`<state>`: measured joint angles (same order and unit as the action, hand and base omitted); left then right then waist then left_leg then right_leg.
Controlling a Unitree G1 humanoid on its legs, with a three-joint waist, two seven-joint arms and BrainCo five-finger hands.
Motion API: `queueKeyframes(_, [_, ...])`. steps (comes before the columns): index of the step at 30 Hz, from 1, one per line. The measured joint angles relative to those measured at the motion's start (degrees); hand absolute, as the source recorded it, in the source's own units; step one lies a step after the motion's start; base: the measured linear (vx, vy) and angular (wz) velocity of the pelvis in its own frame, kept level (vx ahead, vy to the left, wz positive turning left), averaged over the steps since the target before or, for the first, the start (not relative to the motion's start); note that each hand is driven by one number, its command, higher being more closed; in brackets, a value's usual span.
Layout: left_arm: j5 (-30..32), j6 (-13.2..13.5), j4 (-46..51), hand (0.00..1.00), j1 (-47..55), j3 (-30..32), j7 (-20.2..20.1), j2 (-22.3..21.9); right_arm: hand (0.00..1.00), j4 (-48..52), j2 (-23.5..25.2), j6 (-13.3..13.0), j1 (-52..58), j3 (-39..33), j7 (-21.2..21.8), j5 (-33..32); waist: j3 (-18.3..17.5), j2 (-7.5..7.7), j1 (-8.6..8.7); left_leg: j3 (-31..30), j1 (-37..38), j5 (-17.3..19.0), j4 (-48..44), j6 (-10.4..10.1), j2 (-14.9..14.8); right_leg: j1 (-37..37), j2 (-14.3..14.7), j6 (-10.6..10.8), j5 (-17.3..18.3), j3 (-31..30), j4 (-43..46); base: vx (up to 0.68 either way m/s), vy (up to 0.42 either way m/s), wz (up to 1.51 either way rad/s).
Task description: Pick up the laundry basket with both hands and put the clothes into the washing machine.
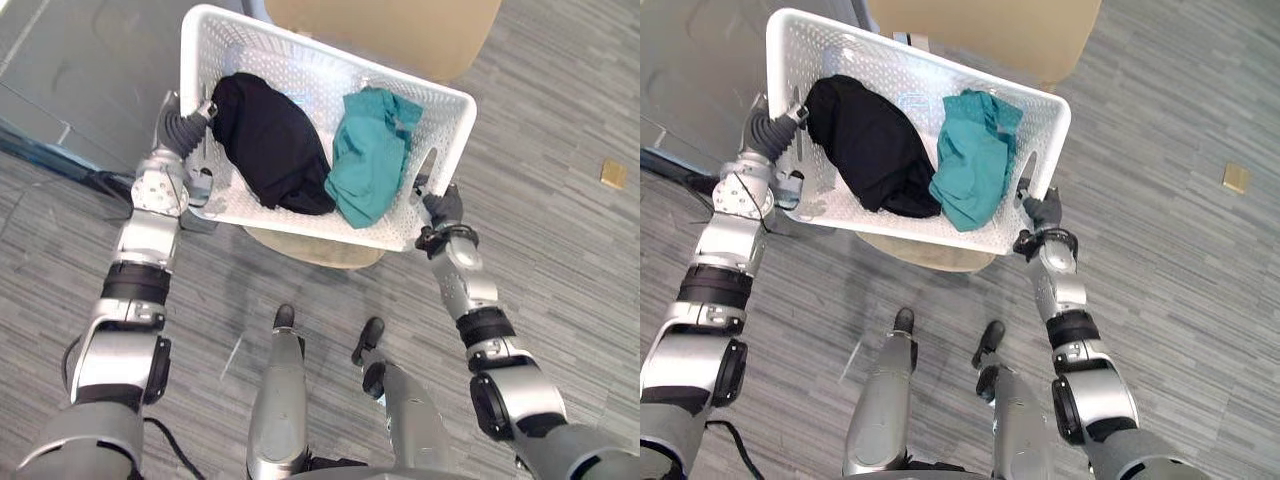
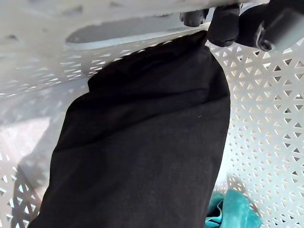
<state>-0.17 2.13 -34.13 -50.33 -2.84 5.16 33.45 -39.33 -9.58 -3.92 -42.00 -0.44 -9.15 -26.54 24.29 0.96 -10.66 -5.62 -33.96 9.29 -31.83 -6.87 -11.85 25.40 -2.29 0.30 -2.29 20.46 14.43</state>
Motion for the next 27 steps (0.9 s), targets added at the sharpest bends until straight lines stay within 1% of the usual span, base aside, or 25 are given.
queueKeyframes(3, [1.31,-0.89,-2.80,1.00,-1.54,-0.60,-0.01,0.01,1.00,-3.32,0.18,0.22,-1.89,1.03,-0.64,-0.26,0.36,0.09,0.08,0.07,-2.74,-0.04,-0.61,0.00,-0.39,2.51,0.22,-0.16,-0.13,0.21,0.31,0.01,-0.054,-0.08])
queueKeyframes(6, [2.51,-1.87,-5.82,1.00,-4.22,-1.40,-0.04,0.01,1.00,-4.67,-0.05,0.00,-3.07,1.40,-0.66,-0.61,1.08,0.22,0.46,0.28,-3.98,-0.04,-1.30,0.00,-0.83,3.19,0.45,-0.16,-0.16,0.54,0.19,0.04,-0.028,-0.03])
queueKeyframes(10, [3.25,-1.94,-7.23,1.00,-6.49,-0.84,-0.07,0.09,1.00,-7.71,-0.40,0.34,-6.27,1.37,-0.70,-0.51,1.17,0.40,0.47,0.78,-4.69,-0.03,-1.72,0.00,-1.45,3.33,1.11,-0.48,-0.77,0.33,-0.98,0.03,-0.037,-0.06])
queueKeyframes(12, [3.32,-1.94,-7.78,1.00,-7.10,-0.06,-0.08,0.57,1.00,-8.72,-0.33,0.44,-7.71,1.55,-0.64,-0.37,1.44,0.92,0.45,1.10,-5.09,-0.02,-1.99,-0.01,-1.91,3.69,1.45,-0.45,-1.11,-0.09,-1.45,0.00,-0.033,-0.17])
queueKeyframes(13, [3.73,-1.92,-8.31,0.00,-7.67,0.91,-0.10,0.58,1.00,-8.84,-0.34,0.49,-8.67,1.58,-0.64,-0.24,1.49,1.00,0.62,1.09,-5.75,-0.02,-2.29,-0.01,-2.15,4.06,1.69,-0.26,-1.32,-0.03,-1.77,-0.01,-0.037,-0.13])
queueKeyframes(14, [3.71,-1.86,-8.67,0.00,-8.07,1.48,-0.09,0.57,0.00,-8.95,-0.38,0.60,-9.52,1.57,-0.64,0.17,1.58,1.17,0.78,1.07,-6.12,-0.02,-2.35,-0.01,-2.21,4.34,1.77,-0.16,-1.44,0.02,-1.83,-0.01,-0.028,-0.05])
queueKeyframes(18, [3.07,-1.80,-9.13,0.00,-9.11,4.03,0.64,0.53,0.00,-10.07,-0.36,1.26,-11.53,1.57,0.40,0.14,2.21,2.38,1.30,1.13,-6.55,-0.01,-2.30,0.01,-2.34,4.49,1.85,-0.04,-1.36,0.29,-2.50,0.00,0.000,0.00])
queueKeyframes(20, [3.08,-1.98,-9.77,0.00,-9.91,6.53,2.32,0.54,0.00,-11.09,-0.34,1.58,-13.16,1.56,2.02,0.14,2.51,2.90,1.95,1.30,-7.48,-0.03,-2.46,0.02,-2.56,5.01,1.72,-0.03,-1.65,1.42,-2.62,0.00,-0.011,-0.02])
queueKeyframes(21, [3.08,-2.11,-9.98,0.00,-9.93,7.08,2.73,0.53,0.00,-11.08,-0.29,1.71,-13.43,1.56,2.34,0.14,2.56,2.98,2.02,1.35,-7.58,-0.03,-2.49,0.02,-2.63,5.09,1.74,-0.10,-1.74,1.50,-2.67,0.03,-0.019,-0.04])
queueKeyframes(25, [3.09,-4.10,-11.45,0.00,-10.08,8.95,4.00,0.73,0.00,-11.58,-0.33,2.89,-14.78,1.54,4.03,0.04,2.58,2.99,2.13,1.85,-7.46,-0.04,-2.66,0.00,-3.17,5.08,2.02,-0.75,-2.20,1.44,-2.63,0.05,-0.029,-0.06])
queueKeyframes(27, [3.07,-4.18,-11.45,0.00,-10.17,10.26,4.33,0.92,0.00,-11.94,-0.67,3.25,-14.90,1.38,4.17,0.01,2.58,2.99,2.19,2.10,-7.23,-0.05,-2.66,-0.01,-3.26,5.01,2.02,-0.78,-2.22,1.43,-2.63,0.05,-0.022,-0.05])
